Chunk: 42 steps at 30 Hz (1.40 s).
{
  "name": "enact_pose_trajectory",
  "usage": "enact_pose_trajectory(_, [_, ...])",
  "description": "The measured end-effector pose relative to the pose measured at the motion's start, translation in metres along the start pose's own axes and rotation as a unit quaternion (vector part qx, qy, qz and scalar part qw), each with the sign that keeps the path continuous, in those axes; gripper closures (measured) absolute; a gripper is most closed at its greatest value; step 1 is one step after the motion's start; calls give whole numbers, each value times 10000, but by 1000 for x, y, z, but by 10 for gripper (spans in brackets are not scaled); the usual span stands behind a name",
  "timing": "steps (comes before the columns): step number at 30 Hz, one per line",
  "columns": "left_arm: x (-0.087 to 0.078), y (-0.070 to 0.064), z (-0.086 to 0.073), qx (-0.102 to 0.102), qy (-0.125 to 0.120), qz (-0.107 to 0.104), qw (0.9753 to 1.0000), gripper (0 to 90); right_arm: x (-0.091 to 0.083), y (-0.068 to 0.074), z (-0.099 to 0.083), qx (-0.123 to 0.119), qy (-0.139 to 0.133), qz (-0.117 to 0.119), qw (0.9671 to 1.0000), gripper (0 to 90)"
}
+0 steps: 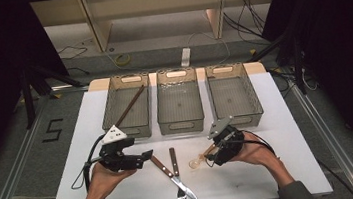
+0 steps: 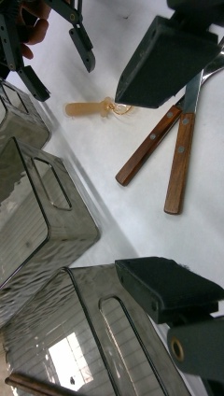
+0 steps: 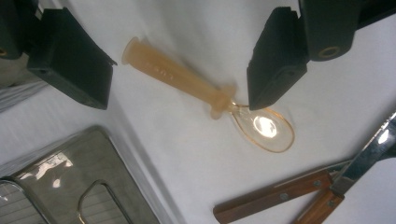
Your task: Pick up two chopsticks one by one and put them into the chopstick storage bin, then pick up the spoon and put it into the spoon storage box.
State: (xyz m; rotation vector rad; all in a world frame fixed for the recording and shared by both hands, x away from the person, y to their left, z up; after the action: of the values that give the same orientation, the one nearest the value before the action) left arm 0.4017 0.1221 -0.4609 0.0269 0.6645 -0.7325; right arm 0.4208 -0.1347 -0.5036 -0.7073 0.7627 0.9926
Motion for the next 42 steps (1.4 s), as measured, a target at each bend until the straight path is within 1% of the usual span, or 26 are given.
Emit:
enact_pose_trajectory(1, [0,1,-1,-2,-22,50,10000,162,1,0,0,0,33,10,10000,232])
enact_pose_trajectory(4, [-1,2,-2,24,-20,99,9999,162,4,-2,-1,5,73,-24,10000,232])
enact_pose_trajectory(6, [-1,4,-3,91,-14,165,9998,162,5,-2,-1,16,71,-17,10000,233])
enact_pose_trajectory(8, [-1,5,-5,40,-5,144,9999,161,7,-2,0,-26,113,3,9999,233])
enact_pose_trajectory(11, [-2,4,-3,-20,-58,94,9999,160,13,-3,0,-67,157,39,9998,233])
enact_pose_trajectory(12, [-2,3,-3,-34,-82,72,9999,160,14,-4,0,-121,164,69,9998,233])
enact_pose_trajectory(13, [-2,3,-3,-30,-82,61,9999,160,16,-4,1,-107,167,88,9998,233])
enact_pose_trajectory(15, [-1,3,-3,-16,-52,48,10000,158,18,-5,0,-216,252,117,9994,235])
enact_pose_trajectory(17, [0,4,-4,-39,-42,60,10000,157,20,-7,1,-262,260,113,9993,243])
enact_pose_trajectory(19, [0,4,-4,-29,-25,74,10000,157,20,-9,1,-290,266,159,9991,248])
enact_pose_trajectory(22, [-1,2,-5,89,11,101,9999,157,22,-8,-1,-353,378,210,9984,261])
enact_pose_trajectory(25, [0,1,-5,87,-10,85,9999,157,25,-5,-3,-402,488,281,9976,268])
enact_pose_trajectory(29, [-1,2,-6,90,8,72,9999,157,29,-2,-7,-515,633,309,9962,282])
enact_pose_trajectory(31, [-1,2,-6,106,5,74,9999,157,31,-1,-9,-611,695,321,9952,293])
enact_pose_trajectory(33, [0,1,-6,106,4,78,9999,157,34,0,-8,-703,693,352,9945,299])
enact_pose_trajectory(36, [0,1,-7,81,11,66,9999,157,35,2,-9,-662,748,421,9941,311])
enact_pose_trajectory(37, [0,1,-7,82,18,70,9999,157,35,2,-10,-622,755,458,9941,324])
enact_pose_trajectory(39, [0,1,-6,104,11,78,9999,157,35,2,-10,-645,744,519,9938,358])
enact_pose_trajectory(40, [-1,1,-6,112,4,77,9999,158,35,3,-10,-643,736,487,9940,367])
enact_pose_trajectory(42, [-1,1,-6,116,-7,78,9999,157,34,4,-10,-617,801,496,9936,386])
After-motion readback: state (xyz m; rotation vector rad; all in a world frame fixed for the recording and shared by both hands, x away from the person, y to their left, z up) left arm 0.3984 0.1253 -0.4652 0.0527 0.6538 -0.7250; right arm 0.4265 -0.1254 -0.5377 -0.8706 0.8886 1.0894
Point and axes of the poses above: each handheld gripper's, and its own axes: x roughly forward along the jaws, z roughly out of its top, y roughly to its left, the point moved 8 cm from there along x, roughly forward along the jaws, and after that the axes turned 3 degrees about -x, right-handed, at the moved point
